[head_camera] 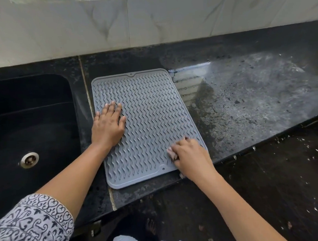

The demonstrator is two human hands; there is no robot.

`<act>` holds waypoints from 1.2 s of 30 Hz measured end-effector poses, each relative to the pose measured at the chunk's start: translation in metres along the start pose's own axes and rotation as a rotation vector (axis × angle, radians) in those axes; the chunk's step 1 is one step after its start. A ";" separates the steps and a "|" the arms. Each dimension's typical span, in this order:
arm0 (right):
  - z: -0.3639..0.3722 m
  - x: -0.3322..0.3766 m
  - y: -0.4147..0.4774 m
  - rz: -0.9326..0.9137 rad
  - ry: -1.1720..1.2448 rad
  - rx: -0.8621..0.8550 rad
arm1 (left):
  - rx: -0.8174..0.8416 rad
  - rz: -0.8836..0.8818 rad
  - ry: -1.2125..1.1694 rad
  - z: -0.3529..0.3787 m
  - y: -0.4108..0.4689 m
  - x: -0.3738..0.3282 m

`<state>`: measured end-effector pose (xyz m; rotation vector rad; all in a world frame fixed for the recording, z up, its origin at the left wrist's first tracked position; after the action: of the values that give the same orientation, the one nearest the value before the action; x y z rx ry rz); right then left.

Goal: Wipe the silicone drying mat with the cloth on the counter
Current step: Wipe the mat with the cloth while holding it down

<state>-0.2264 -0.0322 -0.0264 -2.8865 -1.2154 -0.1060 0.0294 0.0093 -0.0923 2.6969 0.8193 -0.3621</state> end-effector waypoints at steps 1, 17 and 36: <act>-0.006 -0.004 -0.012 -0.005 0.012 0.077 | -0.003 -0.002 -0.001 0.000 0.000 0.000; 0.031 -0.017 0.070 0.188 0.214 -0.276 | 0.006 -0.006 -0.003 0.003 0.002 0.002; 0.009 0.012 0.091 0.408 0.350 -0.105 | 0.078 -0.033 -0.119 -0.005 0.004 0.002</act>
<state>-0.1528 -0.0869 -0.0330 -2.9576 -0.5716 -0.6511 0.0337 0.0091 -0.0873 2.7048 0.8321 -0.5669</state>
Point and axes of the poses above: each hand's wrist, its own y-axis towards the middle knuckle, its own z-axis out of the palm, x = y × z, the point moved 2 cm from there along y, towards the middle knuckle, and after that the axes turned 12 degrees about -x, right-handed, at the moved point
